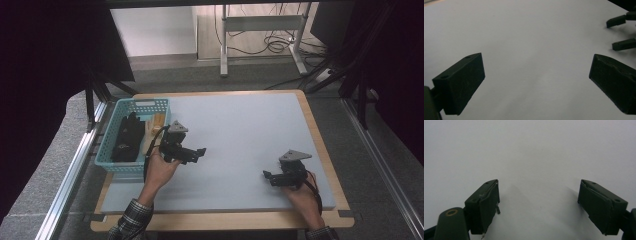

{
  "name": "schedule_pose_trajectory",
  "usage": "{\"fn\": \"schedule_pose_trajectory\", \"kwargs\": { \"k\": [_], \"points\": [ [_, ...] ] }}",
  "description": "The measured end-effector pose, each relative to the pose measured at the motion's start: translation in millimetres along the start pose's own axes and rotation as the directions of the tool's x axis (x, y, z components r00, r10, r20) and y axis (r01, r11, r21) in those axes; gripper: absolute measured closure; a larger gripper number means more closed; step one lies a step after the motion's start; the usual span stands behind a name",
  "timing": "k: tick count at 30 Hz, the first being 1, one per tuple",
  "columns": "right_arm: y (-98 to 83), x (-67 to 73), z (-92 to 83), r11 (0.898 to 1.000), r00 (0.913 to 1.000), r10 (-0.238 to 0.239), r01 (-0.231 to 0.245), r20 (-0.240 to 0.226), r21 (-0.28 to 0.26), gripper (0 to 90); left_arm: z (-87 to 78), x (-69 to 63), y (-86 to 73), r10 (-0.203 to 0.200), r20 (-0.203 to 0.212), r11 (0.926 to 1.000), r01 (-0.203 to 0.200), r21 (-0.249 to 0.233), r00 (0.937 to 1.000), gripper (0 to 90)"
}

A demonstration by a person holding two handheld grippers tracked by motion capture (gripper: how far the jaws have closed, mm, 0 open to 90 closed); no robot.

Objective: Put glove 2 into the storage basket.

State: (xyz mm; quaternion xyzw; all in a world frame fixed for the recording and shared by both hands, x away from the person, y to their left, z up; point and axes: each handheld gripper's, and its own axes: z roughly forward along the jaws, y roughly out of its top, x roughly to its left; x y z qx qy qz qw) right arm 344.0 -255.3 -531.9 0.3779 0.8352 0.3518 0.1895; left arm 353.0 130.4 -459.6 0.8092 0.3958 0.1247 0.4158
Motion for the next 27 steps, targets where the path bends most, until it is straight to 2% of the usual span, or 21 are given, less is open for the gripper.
{"fn": "schedule_pose_trajectory", "kwargs": {
  "k": [3, 7, 16, 27],
  "points": [
    [0.0, -0.2, 0.0, 1.0, 1.0, -0.003, 0.003, 0.0, 0.0, 17.0, 5.1, -9.3, -5.1, 0.009, 0.032, 1.0, -0.009, 0.002, 0.9994, 0.0],
    [0.0, -0.1, 0.1, 1.0, 1.0, -0.002, 0.002, 0.001, -0.001, 17.0, 11.4, -19.6, -13.4, 0.029, 0.042, 0.9995, -0.03, 0.006, 0.9987, 0.0],
    [0.0, -0.1, 0.0, 1.0, 1.0, -0.002, 0.002, 0.001, 0.0, 17.0, 25.5, -36.0, -31.5, 0.096, 0.031, 0.9947, -0.097, 0.036, 0.9949, 0.0],
    [0.0, 0.0, 0.1, 1.0, 1.0, -0.001, 0.001, 0.0, -0.001, 17.0, 44.4, -43.0, -57.7, 0.113, 0.018, 0.9892, -0.114, 0.091, 0.9934, 0.0]
  ]
}}
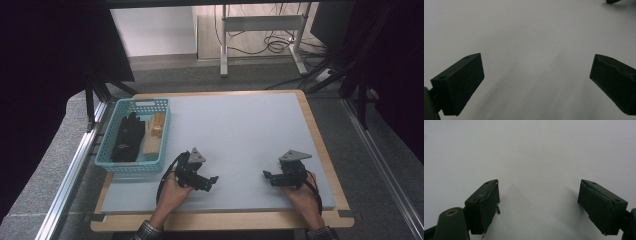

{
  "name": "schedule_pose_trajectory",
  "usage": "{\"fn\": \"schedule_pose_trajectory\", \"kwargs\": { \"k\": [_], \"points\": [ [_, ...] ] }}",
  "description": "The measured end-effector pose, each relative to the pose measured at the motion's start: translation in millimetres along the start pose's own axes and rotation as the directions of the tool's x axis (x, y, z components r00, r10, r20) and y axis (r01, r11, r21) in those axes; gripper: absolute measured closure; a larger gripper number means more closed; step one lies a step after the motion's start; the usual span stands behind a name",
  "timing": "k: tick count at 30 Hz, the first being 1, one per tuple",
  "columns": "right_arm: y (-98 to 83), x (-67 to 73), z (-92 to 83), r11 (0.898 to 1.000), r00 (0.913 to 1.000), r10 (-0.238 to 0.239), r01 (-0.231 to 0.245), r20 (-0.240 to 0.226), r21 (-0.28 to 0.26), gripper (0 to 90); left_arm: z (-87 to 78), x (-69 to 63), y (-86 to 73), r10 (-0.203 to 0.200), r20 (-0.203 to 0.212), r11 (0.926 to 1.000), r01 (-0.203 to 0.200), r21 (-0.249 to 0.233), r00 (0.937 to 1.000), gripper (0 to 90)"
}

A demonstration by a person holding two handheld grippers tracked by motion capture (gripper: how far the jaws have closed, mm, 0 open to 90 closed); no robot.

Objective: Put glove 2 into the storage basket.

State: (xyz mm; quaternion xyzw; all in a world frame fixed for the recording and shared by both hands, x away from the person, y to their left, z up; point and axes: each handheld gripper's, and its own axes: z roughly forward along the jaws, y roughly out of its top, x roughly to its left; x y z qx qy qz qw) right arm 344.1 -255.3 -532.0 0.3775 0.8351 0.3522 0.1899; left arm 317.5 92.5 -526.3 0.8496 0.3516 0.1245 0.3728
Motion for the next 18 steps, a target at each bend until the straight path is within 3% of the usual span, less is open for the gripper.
{"fn": "schedule_pose_trajectory", "kwargs": {
  "k": [7, 18],
  "points": [
    [0.1, 0.2, 0.1, 1.0, 1.0, 0.0, 0.0, 0.001, 0.0, 17.0, 11.7, 0.1, -14.9, -0.006, -0.013, 0.9989, 0.006, 0.046, 0.9999, 0.0],
    [-0.3, 0.2, 0.0, 1.0, 1.0, -0.001, 0.001, 0.002, 0.0, 17.0, 12.6, -1.3, -16.5, -0.003, -0.028, 0.999, 0.004, 0.045, 0.9996, 0.0]
  ]
}}
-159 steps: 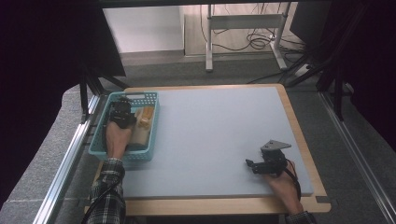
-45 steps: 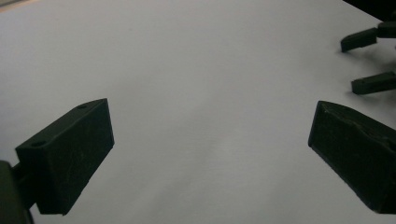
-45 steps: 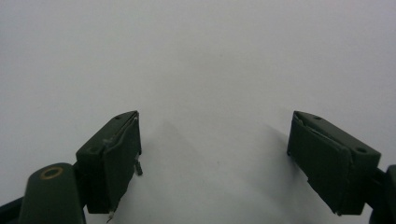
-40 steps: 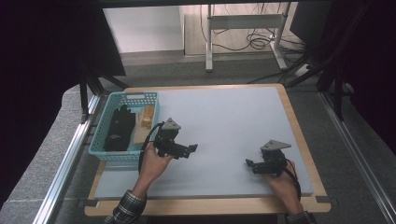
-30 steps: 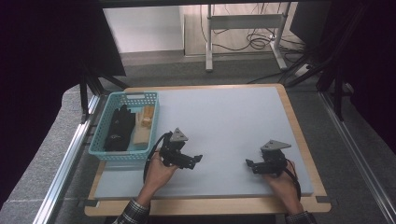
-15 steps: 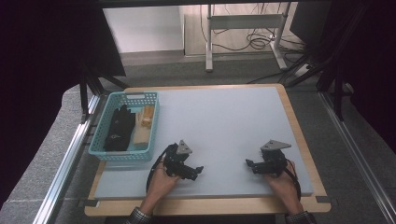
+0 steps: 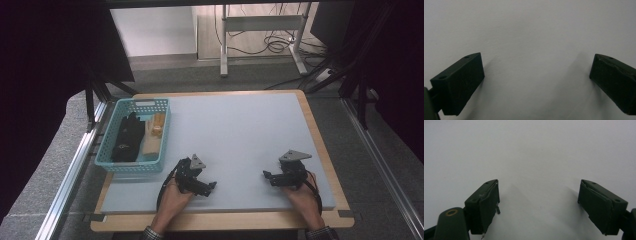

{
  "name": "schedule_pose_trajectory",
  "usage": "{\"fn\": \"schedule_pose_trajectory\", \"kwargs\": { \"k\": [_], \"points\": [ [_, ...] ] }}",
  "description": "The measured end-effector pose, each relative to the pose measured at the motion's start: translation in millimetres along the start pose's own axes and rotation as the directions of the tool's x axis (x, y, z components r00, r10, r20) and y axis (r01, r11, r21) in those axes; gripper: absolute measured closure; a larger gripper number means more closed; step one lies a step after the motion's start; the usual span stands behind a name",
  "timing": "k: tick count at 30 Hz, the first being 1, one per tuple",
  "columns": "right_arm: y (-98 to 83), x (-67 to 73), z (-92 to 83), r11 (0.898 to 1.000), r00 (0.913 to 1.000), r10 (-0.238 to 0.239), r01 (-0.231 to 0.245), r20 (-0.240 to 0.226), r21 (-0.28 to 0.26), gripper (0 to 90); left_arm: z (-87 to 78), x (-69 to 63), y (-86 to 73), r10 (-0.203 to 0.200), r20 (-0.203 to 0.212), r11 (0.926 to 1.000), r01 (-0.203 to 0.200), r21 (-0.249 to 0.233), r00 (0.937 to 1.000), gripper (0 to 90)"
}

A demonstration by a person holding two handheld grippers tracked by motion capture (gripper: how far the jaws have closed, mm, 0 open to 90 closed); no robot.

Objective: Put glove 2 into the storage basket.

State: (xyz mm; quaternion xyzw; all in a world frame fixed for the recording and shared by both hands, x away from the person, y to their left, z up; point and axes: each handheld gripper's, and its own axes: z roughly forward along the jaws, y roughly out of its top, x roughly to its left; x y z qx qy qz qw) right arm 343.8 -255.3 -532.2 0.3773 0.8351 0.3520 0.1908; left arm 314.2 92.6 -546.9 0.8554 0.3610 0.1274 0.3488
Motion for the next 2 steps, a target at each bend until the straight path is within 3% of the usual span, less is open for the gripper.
{"fn": "schedule_pose_trajectory", "kwargs": {
  "k": [2],
  "points": [
    [0.1, -0.1, 0.1, 1.0, 1.0, 0.0, 0.0, 0.0, 0.0, 17.0, 0.0, 0.1, -0.1, 0.0, 0.0, 1.0, 0.0, 0.0, 1.0, 0.0]
  ]
}}
